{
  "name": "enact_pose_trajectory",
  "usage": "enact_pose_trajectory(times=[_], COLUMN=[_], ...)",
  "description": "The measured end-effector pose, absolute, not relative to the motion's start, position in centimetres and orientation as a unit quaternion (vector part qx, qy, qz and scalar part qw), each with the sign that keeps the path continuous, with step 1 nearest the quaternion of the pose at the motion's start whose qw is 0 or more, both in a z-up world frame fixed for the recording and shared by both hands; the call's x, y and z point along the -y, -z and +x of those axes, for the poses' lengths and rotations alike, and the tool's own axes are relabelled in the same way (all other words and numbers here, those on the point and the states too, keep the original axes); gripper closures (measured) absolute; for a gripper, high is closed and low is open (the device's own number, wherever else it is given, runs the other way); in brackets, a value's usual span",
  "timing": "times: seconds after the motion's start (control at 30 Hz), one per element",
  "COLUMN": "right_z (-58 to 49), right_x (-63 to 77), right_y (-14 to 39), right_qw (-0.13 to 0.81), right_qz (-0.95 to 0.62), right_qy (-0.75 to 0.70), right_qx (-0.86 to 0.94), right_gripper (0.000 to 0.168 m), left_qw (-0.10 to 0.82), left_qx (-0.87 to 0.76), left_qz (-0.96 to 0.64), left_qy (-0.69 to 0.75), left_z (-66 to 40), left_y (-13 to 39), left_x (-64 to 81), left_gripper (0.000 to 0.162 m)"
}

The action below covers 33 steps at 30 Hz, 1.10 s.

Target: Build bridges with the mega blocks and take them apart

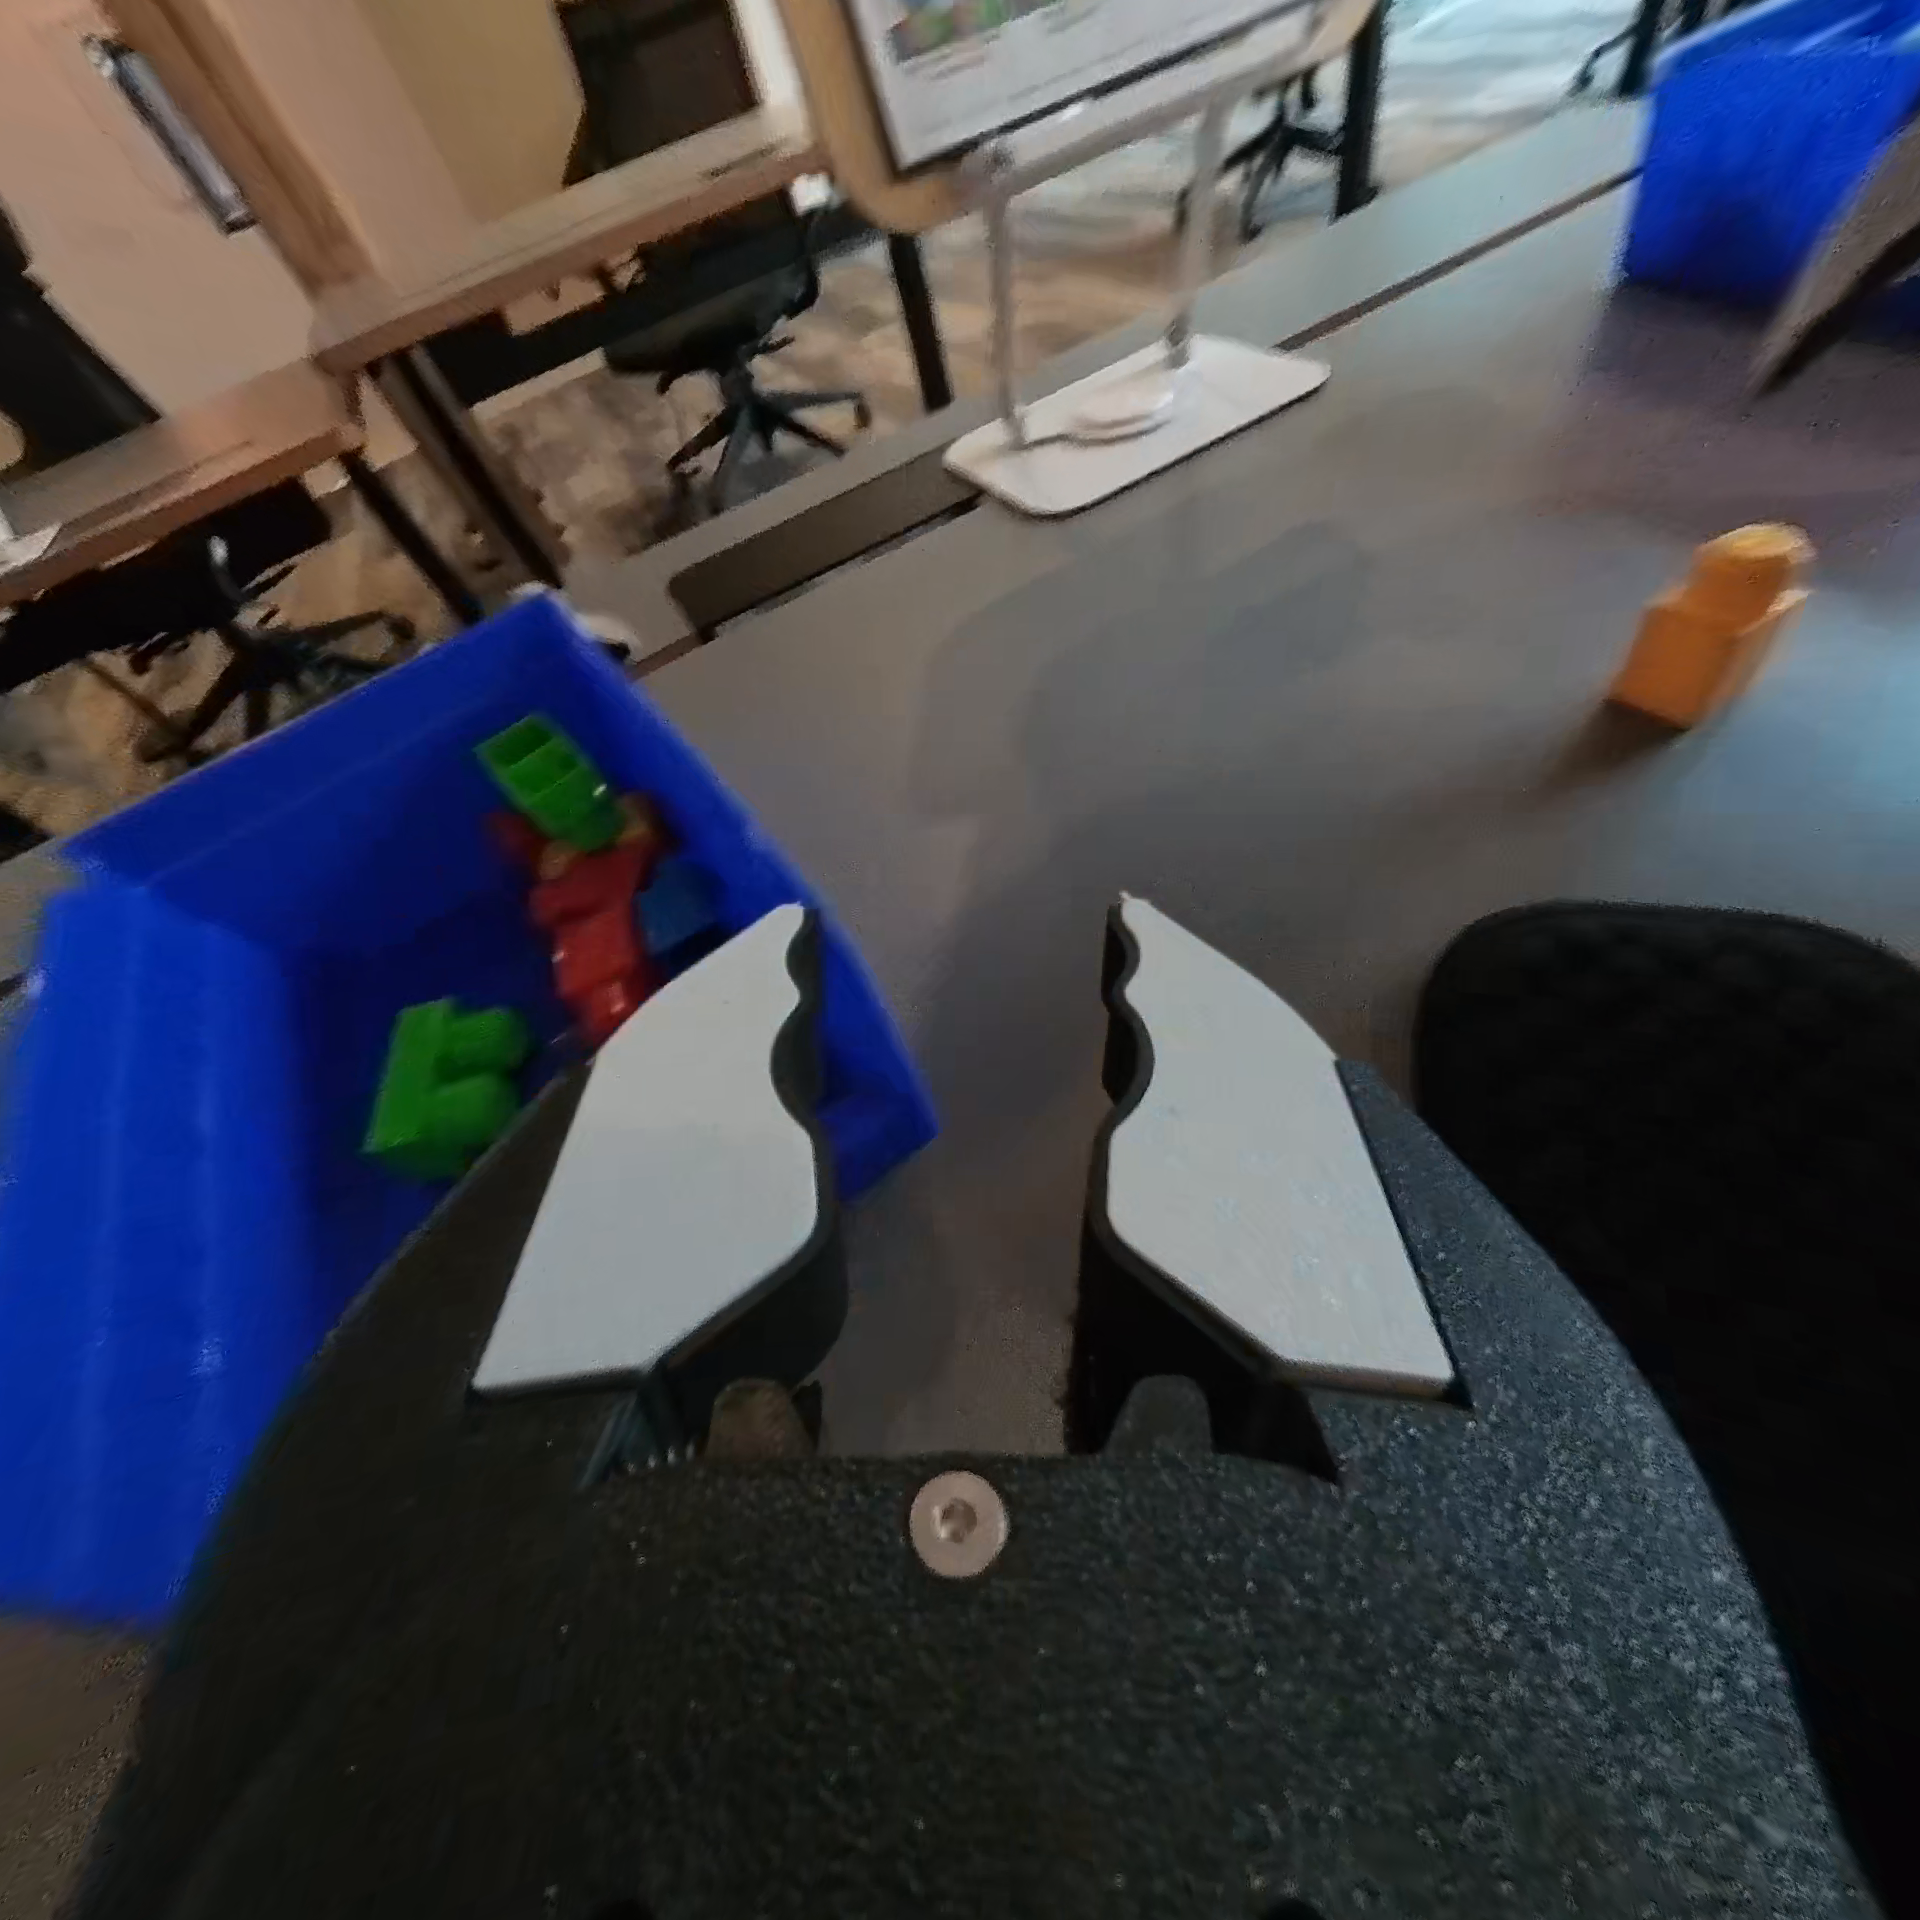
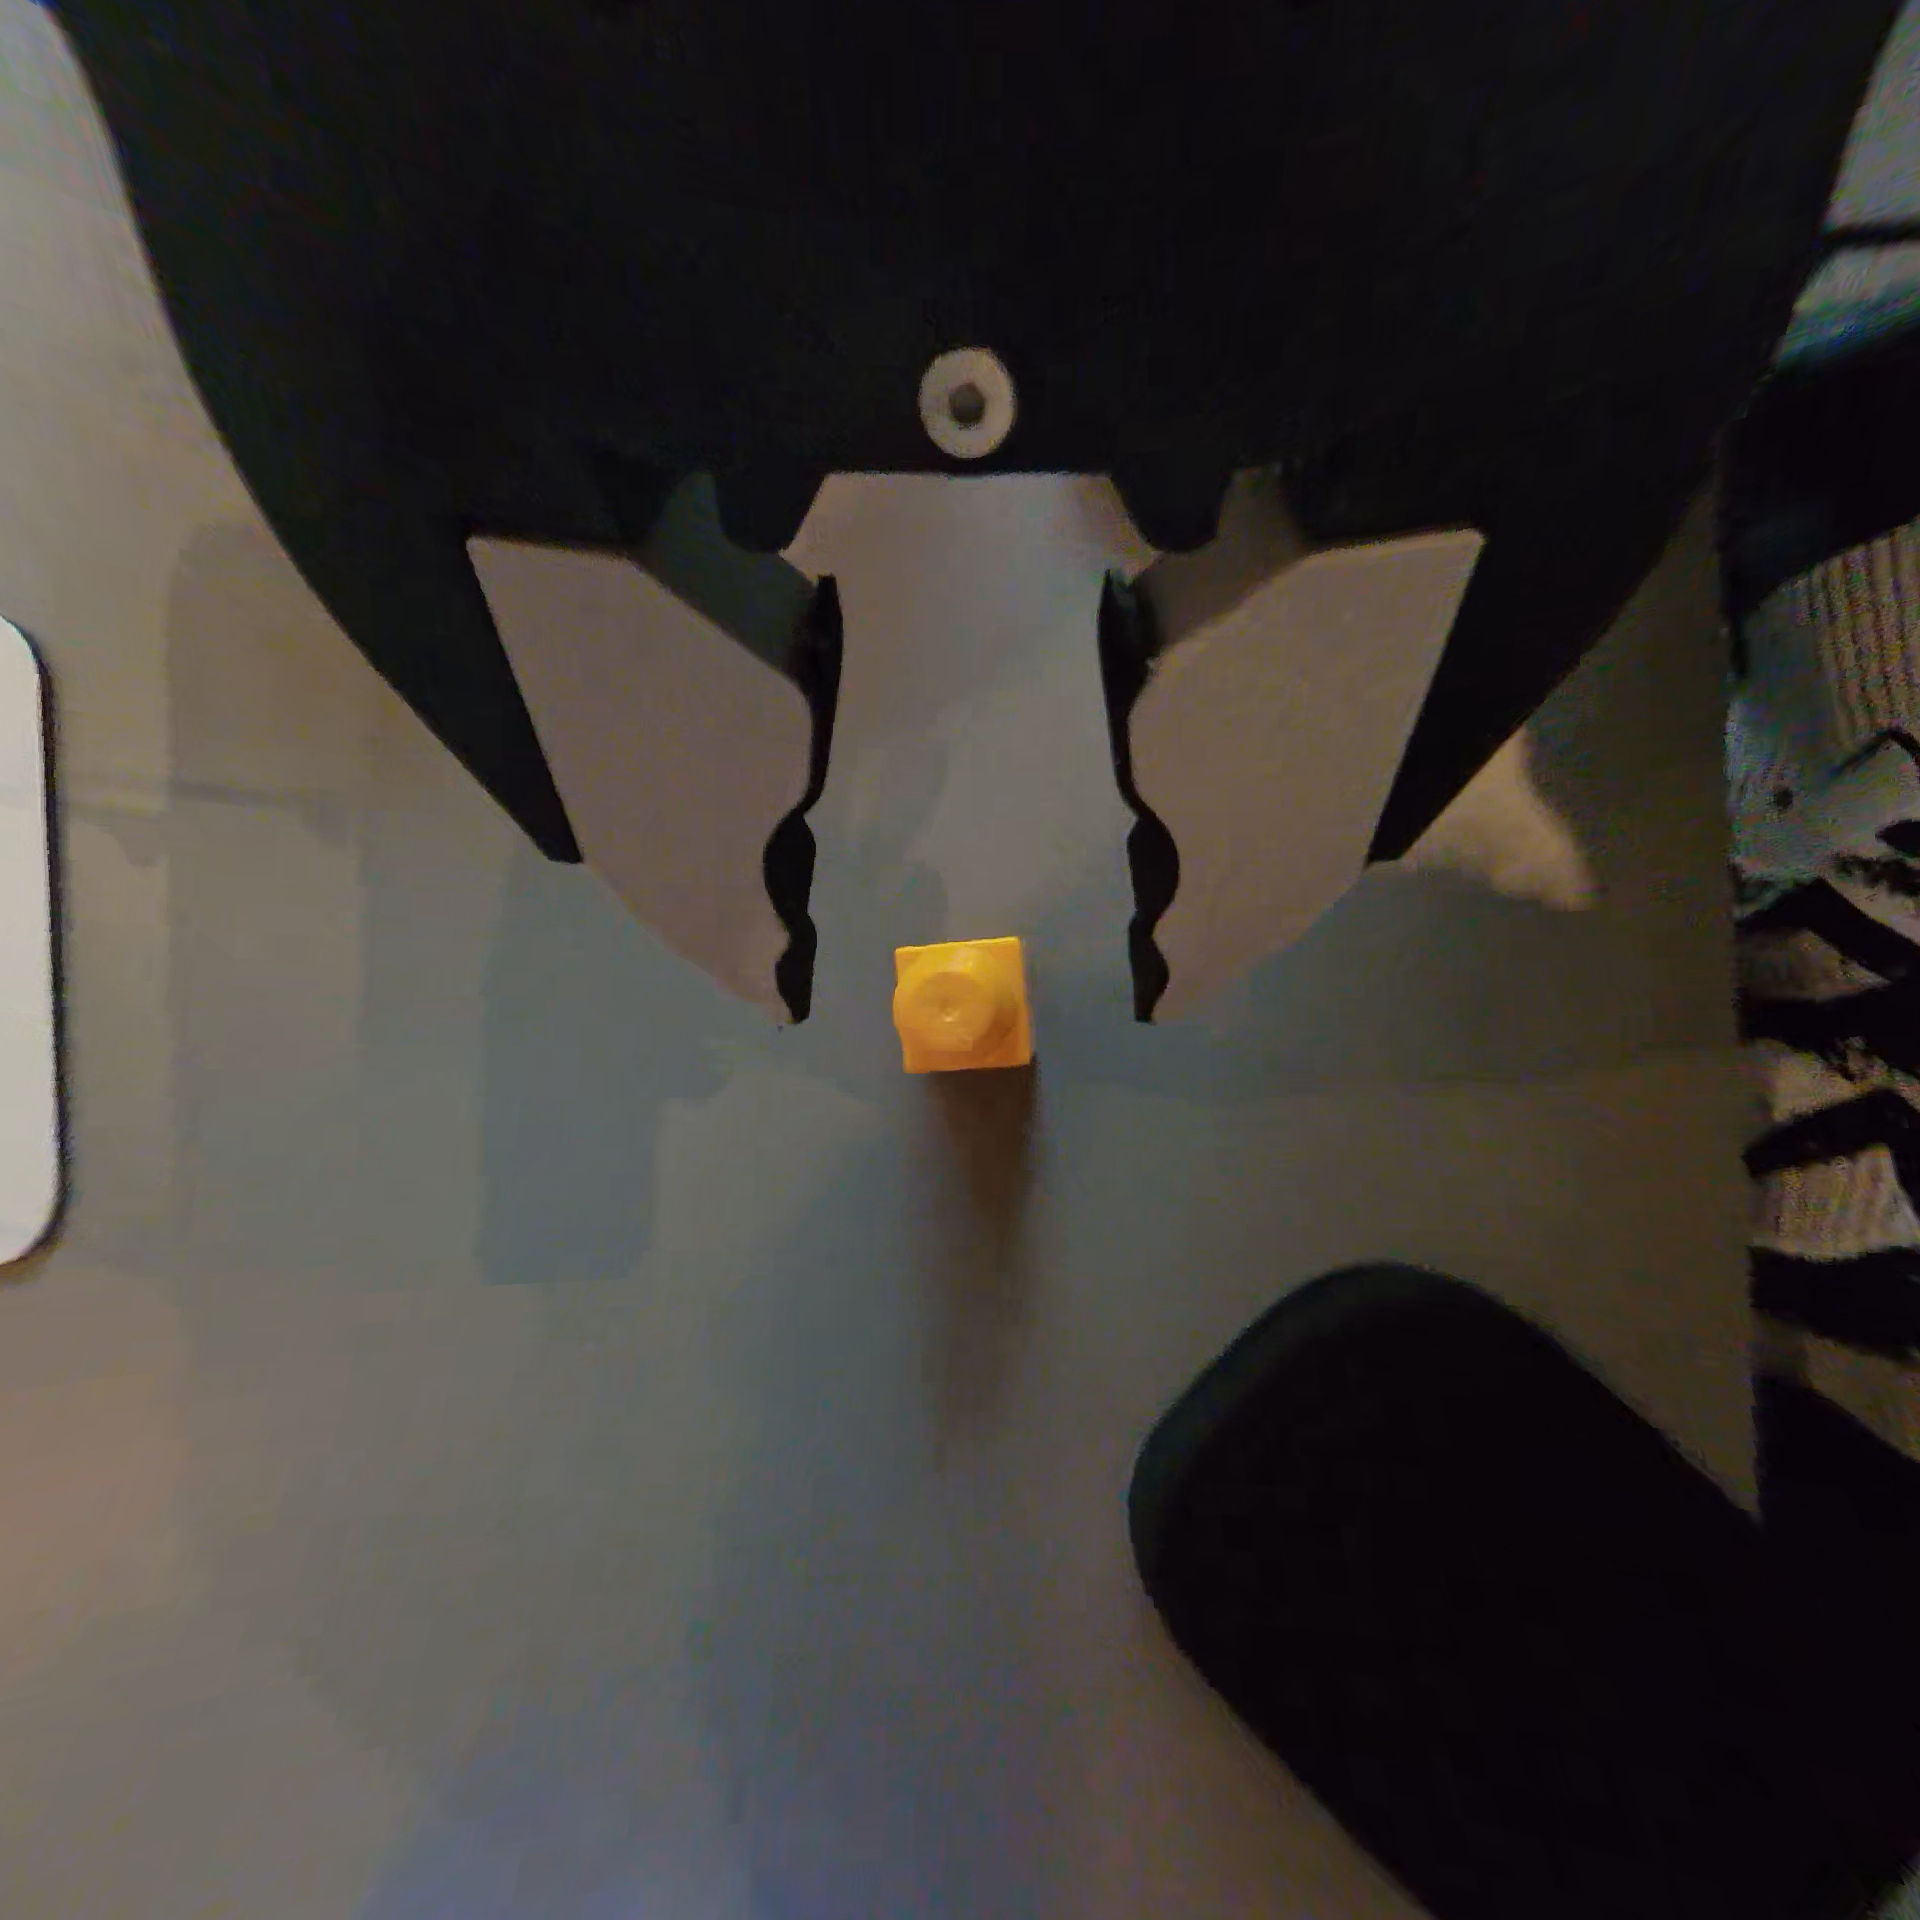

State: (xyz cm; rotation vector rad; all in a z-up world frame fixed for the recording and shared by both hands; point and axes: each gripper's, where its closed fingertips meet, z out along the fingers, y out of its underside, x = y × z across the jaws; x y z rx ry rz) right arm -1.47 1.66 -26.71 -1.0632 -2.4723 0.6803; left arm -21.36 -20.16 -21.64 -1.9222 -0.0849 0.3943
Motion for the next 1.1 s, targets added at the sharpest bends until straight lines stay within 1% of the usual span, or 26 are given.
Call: enact_pose_trajectory(times=[0.13,0.27,0.37,0.43,0.57,0.7,0.9,0.97,1.0,1.03,1.1], right_z=[-0.4,-0.2,-0.4,-0.3,-0.1,-0.1,-0.2,-0.2,-0.1,-0.1,0.0], right_x=[-3.3,-5.8,-6.8,-6.8,-7.1,-7.2,-7.5,-7.5,-7.4,-7.5,-7.6], right_y=[25.8,26.2,26.1,26.1,26.2,26.5,26.8,26.8,26.9,27.0,27.3], right_qw=[0.238,0.268,0.278,0.272,0.275,0.270,0.273,0.272,0.272,0.271,0.270], right_qz=[-0.400,-0.429,-0.447,-0.446,-0.443,-0.442,-0.444,-0.443,-0.443,-0.443,-0.444], right_qy=[-0.286,-0.291,-0.308,-0.321,-0.315,-0.314,-0.310,-0.312,-0.311,-0.309,-0.303], right_qx=[0.838,0.812,0.792,0.790,0.793,0.796,0.795,0.796,0.796,0.797,0.799], right_gripper=[0.113,0.113,0.114,0.115,0.115,0.115,0.115,0.115,0.115,0.115,0.115], left_qw=[0.491,0.420,0.366,0.326,0.260,0.266,0.232,0.232,0.230,0.227,0.225], left_qx=[0.070,0.088,0.065,0.054,0.095,0.115,0.137,0.145,0.149,0.146,0.140], left_qz=[-0.843,-0.876,-0.911,-0.932,-0.951,-0.949,-0.958,-0.956,-0.955,-0.955,-0.955], left_qy=[-0.209,-0.221,-0.182,-0.147,-0.138,-0.120,-0.099,-0.102,-0.113,-0.123,-0.135], left_z=[-26.4,-31.3,-33.6,-34.9,-38.4,-39.1,-38.8,-39.0,-39.2,-39.4,-39.4], left_y=[21.7,22.9,25.8,28.5,32.1,32.7,34.3,34.5,34.4,34.4,34.4], left_x=[22.7,23.0,21.4,20.5,19.9,18.7,18.1,17.8,17.7,17.7,17.7], left_gripper=[0.112,0.114,0.113,0.116,0.121,0.119,0.114,0.117,0.126,0.130,0.131])
